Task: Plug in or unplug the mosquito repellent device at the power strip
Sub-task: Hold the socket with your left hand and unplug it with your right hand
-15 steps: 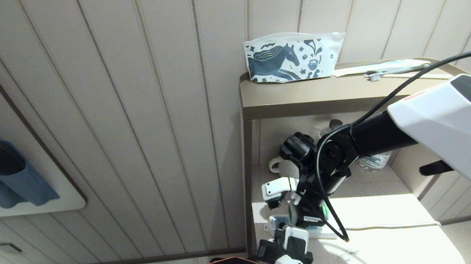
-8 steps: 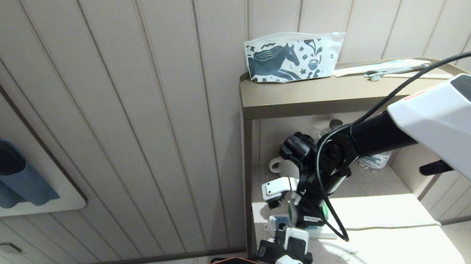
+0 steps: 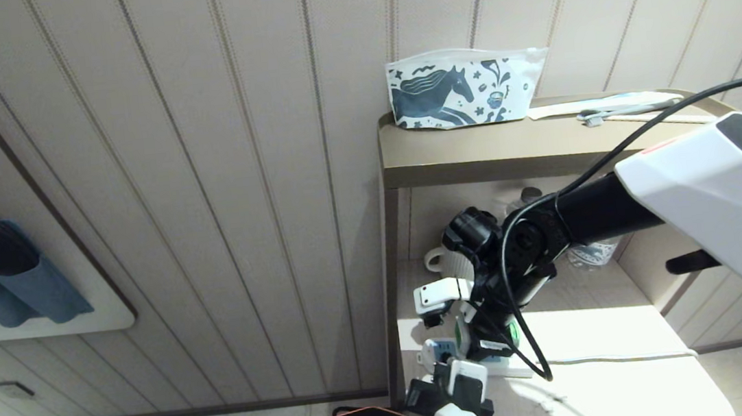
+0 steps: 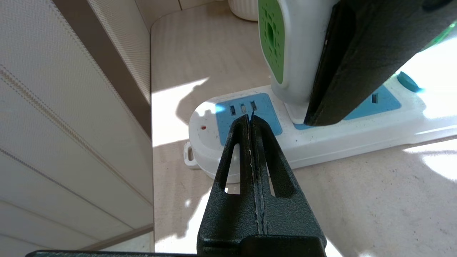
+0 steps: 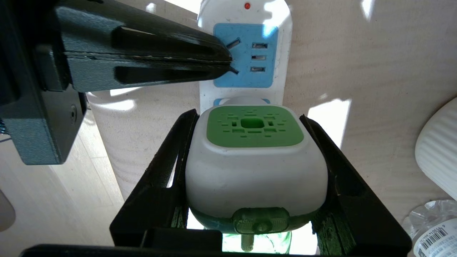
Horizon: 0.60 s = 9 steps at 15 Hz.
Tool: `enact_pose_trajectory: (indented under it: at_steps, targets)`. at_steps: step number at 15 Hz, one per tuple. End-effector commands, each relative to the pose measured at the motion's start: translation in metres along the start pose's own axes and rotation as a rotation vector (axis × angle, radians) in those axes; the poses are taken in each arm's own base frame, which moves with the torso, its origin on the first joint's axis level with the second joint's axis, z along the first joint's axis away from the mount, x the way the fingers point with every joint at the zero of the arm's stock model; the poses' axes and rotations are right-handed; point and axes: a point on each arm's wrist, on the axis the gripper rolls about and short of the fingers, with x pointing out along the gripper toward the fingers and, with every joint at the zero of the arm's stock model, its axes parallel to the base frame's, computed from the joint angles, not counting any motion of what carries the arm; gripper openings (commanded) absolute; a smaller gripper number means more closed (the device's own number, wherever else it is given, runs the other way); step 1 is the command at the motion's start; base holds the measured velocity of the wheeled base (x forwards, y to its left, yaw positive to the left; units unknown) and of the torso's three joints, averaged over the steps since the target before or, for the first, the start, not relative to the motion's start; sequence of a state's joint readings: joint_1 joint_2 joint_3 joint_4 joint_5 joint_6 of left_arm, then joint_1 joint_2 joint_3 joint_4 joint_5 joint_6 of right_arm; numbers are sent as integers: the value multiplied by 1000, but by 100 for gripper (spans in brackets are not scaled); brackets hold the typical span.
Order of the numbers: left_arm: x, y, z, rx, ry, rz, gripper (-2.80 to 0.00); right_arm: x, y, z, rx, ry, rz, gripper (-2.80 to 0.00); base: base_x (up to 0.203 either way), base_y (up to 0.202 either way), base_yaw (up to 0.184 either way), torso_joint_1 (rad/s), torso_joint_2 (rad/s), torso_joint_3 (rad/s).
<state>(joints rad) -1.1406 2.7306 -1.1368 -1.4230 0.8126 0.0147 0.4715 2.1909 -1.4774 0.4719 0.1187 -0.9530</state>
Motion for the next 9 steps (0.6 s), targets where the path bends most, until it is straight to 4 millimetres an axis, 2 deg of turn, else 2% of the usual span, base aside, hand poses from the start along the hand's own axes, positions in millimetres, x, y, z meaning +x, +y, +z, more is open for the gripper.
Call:
enact_pose_trajectory:
  at_steps: [1,9]
  targets:
    - [0,0,2,-8,-7,5,-280,-6,2,2,-13,-10,-1,-280,0,0,0,0,0,0]
    - [-1,1,1,-6,-5,4,-280,-23,2,6,-17,-37,-38,-280,0,0,0,0,0,0]
